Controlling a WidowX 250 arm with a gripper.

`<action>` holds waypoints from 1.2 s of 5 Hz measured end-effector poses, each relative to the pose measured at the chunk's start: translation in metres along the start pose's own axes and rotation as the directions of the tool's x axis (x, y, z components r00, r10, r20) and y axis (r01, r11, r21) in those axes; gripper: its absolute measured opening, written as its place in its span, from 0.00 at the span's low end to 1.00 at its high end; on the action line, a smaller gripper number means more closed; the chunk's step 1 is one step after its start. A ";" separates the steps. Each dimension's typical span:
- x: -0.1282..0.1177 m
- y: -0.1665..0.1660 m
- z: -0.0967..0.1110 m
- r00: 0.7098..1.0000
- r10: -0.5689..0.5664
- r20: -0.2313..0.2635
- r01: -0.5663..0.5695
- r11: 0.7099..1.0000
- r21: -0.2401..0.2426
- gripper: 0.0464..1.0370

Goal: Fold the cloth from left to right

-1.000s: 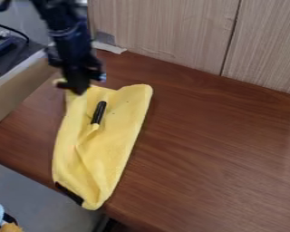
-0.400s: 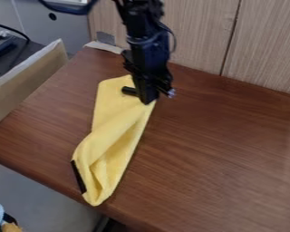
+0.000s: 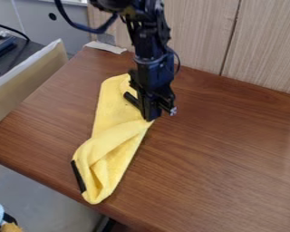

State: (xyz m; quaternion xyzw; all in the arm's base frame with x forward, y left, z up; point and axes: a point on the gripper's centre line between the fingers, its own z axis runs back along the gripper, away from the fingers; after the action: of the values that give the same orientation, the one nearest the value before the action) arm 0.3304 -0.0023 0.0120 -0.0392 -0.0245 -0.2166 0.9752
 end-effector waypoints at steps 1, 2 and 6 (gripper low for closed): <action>-0.003 -0.001 -0.013 0.999 -0.015 -0.031 0.015 1.000 -0.016 0.01; -0.001 -0.005 -0.014 0.999 -0.024 -0.030 0.023 1.000 -0.014 0.02; -0.004 -0.010 -0.001 0.999 -0.030 -0.022 0.030 1.000 0.002 0.96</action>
State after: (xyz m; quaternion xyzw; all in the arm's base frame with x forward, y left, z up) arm 0.3220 -0.0100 0.0111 -0.0353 -0.0146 -0.2315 0.9721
